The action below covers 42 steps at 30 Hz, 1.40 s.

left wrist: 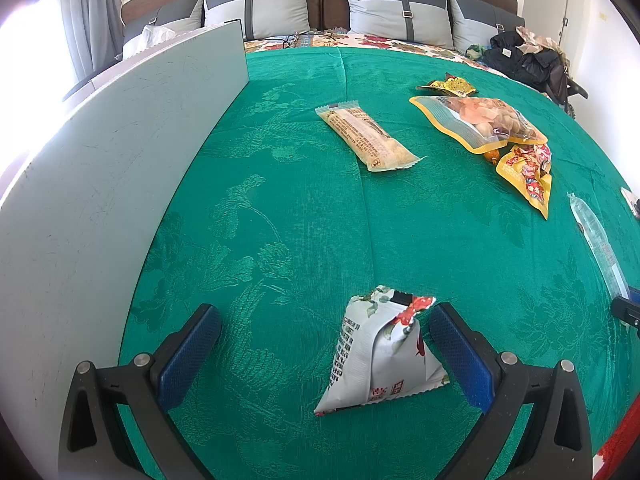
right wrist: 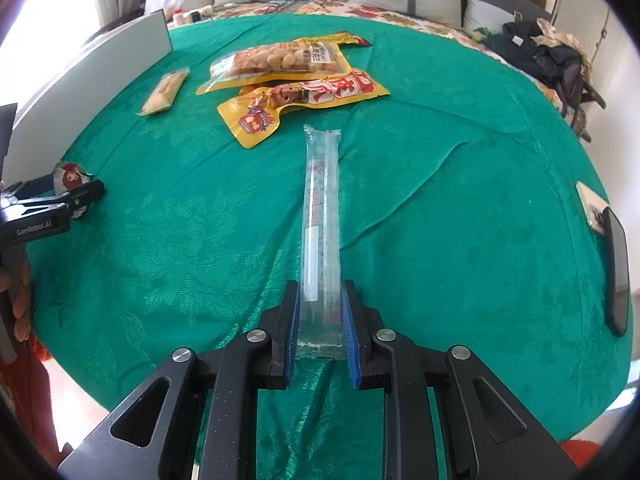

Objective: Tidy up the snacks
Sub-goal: 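Grasp the clear plastic tube with the right tool and lift it, then grasp the white triangular packet with the left tool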

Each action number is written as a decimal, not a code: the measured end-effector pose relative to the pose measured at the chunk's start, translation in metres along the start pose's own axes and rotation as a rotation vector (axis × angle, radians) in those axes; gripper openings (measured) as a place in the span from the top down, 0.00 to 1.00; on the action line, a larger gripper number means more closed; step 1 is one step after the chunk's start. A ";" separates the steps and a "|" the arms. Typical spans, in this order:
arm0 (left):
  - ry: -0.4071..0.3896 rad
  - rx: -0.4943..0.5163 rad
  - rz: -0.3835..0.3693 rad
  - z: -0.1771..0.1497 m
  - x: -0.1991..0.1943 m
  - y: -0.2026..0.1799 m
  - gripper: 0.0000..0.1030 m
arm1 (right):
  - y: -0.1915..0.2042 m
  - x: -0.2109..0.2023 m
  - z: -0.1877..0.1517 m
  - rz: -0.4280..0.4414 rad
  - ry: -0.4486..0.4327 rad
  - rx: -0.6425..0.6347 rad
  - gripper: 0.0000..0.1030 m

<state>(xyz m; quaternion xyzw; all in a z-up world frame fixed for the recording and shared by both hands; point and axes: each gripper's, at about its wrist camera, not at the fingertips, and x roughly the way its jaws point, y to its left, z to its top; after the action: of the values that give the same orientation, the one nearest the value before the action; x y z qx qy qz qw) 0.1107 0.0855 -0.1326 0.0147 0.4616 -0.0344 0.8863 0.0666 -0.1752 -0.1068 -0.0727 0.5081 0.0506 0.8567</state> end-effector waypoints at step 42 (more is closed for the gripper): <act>-0.002 0.000 0.000 0.000 0.000 0.000 0.00 | -0.030 0.014 0.008 -0.051 -0.107 0.157 0.23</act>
<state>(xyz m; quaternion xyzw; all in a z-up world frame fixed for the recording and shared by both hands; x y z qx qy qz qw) 0.1103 0.0859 -0.1327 0.0145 0.4609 -0.0344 0.8867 0.0852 -0.2032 -0.1131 -0.0154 0.4619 -0.0072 0.8868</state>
